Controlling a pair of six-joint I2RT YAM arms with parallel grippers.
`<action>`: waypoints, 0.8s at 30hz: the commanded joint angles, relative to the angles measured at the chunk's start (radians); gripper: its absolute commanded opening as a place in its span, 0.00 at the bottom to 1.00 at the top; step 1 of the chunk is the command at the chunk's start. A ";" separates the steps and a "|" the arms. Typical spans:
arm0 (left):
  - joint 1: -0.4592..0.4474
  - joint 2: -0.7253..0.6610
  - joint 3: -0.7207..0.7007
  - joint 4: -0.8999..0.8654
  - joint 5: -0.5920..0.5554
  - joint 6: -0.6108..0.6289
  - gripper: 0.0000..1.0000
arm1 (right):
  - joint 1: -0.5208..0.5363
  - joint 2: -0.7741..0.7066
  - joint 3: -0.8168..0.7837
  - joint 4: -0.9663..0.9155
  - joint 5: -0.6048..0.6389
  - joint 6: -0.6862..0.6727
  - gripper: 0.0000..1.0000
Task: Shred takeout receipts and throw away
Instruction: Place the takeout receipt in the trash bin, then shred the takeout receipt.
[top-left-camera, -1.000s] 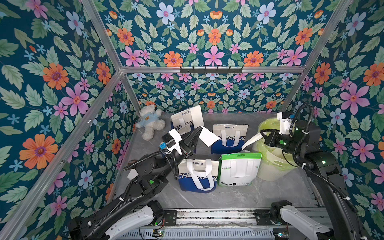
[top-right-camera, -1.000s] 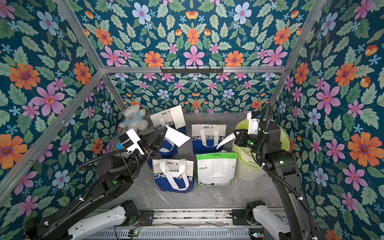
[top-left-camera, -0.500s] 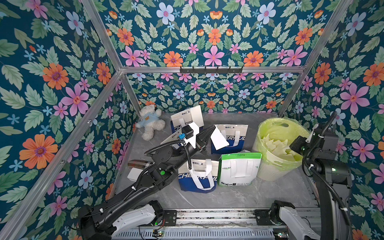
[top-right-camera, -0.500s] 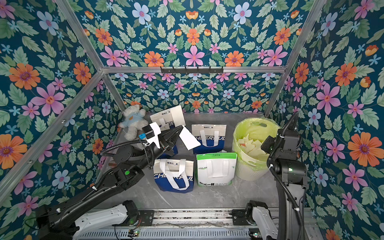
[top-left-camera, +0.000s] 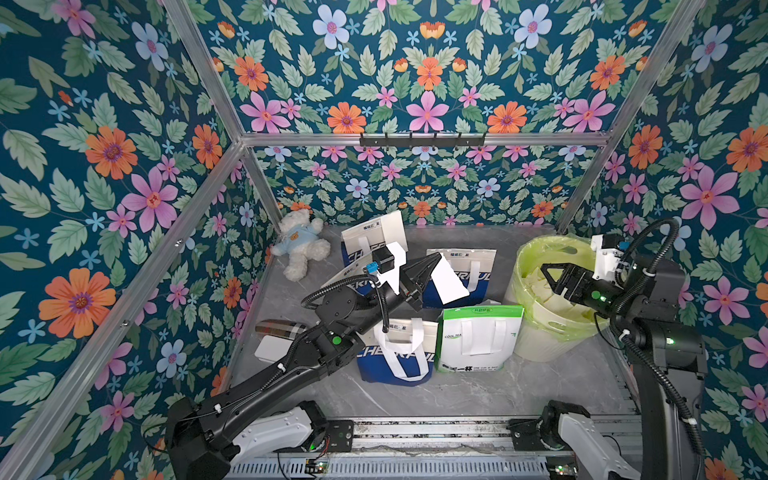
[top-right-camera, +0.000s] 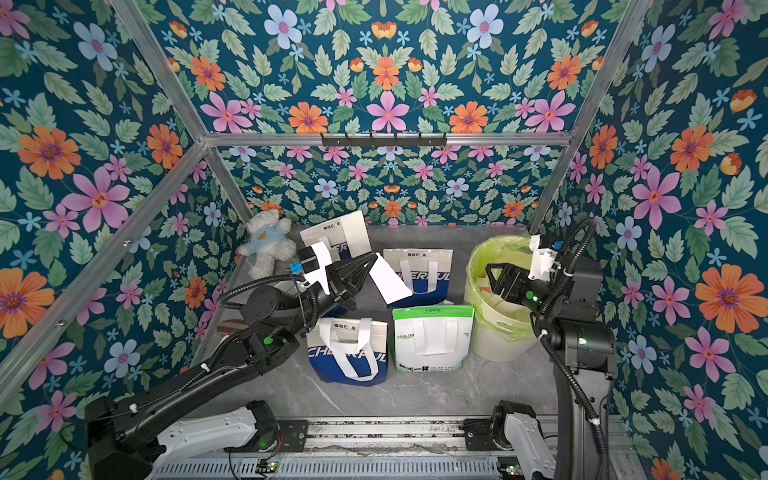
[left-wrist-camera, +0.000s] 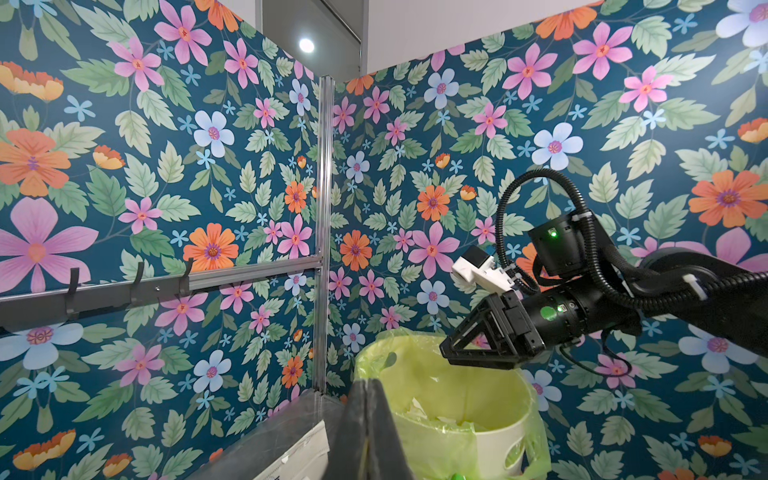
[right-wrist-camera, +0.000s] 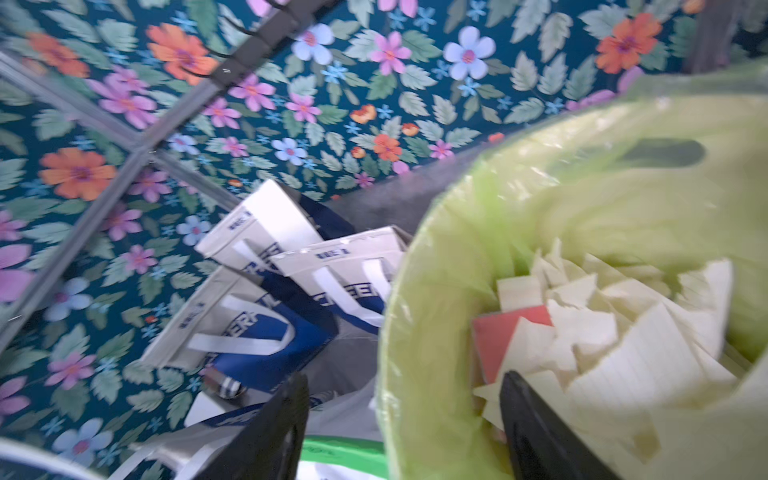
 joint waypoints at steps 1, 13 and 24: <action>-0.001 0.016 -0.007 0.155 -0.004 -0.114 0.00 | 0.001 -0.047 -0.070 0.299 -0.376 0.128 0.72; -0.010 0.093 -0.018 0.376 -0.007 -0.340 0.00 | 0.363 -0.013 -0.165 0.695 -0.462 0.251 0.74; -0.042 0.128 0.010 0.369 -0.023 -0.341 0.00 | 0.528 0.063 -0.172 0.721 -0.317 0.176 0.64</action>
